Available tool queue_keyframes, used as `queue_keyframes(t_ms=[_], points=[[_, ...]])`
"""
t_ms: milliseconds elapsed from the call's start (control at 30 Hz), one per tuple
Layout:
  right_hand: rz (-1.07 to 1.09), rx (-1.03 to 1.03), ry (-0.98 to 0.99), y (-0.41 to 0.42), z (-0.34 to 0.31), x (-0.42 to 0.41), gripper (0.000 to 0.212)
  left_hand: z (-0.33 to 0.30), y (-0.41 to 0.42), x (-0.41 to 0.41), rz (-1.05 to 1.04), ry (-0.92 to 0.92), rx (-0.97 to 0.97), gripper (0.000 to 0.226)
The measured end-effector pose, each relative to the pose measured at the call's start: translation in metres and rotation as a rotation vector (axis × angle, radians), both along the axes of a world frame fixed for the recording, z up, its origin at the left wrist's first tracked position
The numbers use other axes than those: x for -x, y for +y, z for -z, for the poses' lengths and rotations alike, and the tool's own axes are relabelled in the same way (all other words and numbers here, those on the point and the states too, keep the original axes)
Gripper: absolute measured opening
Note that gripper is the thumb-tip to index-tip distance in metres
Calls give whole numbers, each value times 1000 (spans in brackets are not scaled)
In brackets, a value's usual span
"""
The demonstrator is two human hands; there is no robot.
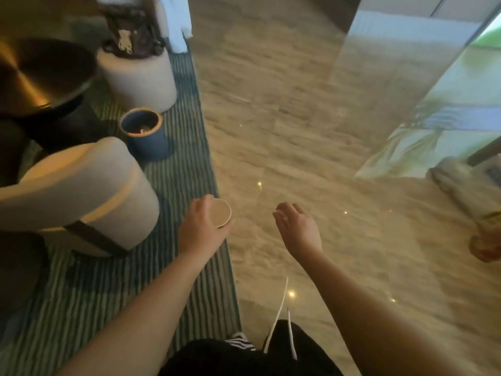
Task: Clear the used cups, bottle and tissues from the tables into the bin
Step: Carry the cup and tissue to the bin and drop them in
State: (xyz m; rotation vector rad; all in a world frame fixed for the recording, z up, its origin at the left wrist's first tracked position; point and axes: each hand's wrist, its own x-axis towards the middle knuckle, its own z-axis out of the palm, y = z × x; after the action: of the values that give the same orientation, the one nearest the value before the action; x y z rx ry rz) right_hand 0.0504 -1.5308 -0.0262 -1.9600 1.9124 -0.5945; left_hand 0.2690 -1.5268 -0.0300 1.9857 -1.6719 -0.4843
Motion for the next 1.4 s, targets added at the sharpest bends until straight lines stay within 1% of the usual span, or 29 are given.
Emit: queue_keyframes(t_ms=[133,233,400,500,567,667,767,833,900,967,1033,1133,1233,1333,1400], points=[[-91,-17,-26,-101,12,-12,25,5,-72,-6,-78,63,39,79],[-170,-39,-60,-185,27,-24,25,21,-133,-12,-177,96,9,84],[-358,-72,-137,-353,44,-39,28,49,-273,-24,-328,114,-13,82],[-480,-138,-168,-457,39,-47,30,50,-363,-32,-444,125,2,84],[-545,-135,-160,-518,33,-54,30,46,-416,-38,-518,137,17,86],[-618,-132,-128,-593,26,-74,22,37,-477,-51,-583,137,53,86],[-672,-153,-157,-655,24,-103,15,33,-525,-70,-638,125,102,83],[-712,-107,-177,-693,27,-125,18,36,-554,-86,-691,133,105,84],[-751,-91,-176,-733,34,-153,22,47,-584,-106,-761,157,103,90],[-809,-124,-166,-775,42,-186,26,61,-615,-130,-855,214,111,104],[-845,-182,-163,-819,51,-226,26,74,-647,-156,-951,299,137,110],[-951,-207,-115,-881,64,-292,19,92,-698,-203,-1068,376,174,102],[-1068,-265,-43,-944,72,-356,17,104,-749,-249,-1174,366,133,88],[-1173,-276,4,-1005,78,-417,18,118,-796,-287,-1244,286,37,90],[-1225,-296,40,-1036,84,-452,19,130,-822,-308,-1313,297,-17,94]])
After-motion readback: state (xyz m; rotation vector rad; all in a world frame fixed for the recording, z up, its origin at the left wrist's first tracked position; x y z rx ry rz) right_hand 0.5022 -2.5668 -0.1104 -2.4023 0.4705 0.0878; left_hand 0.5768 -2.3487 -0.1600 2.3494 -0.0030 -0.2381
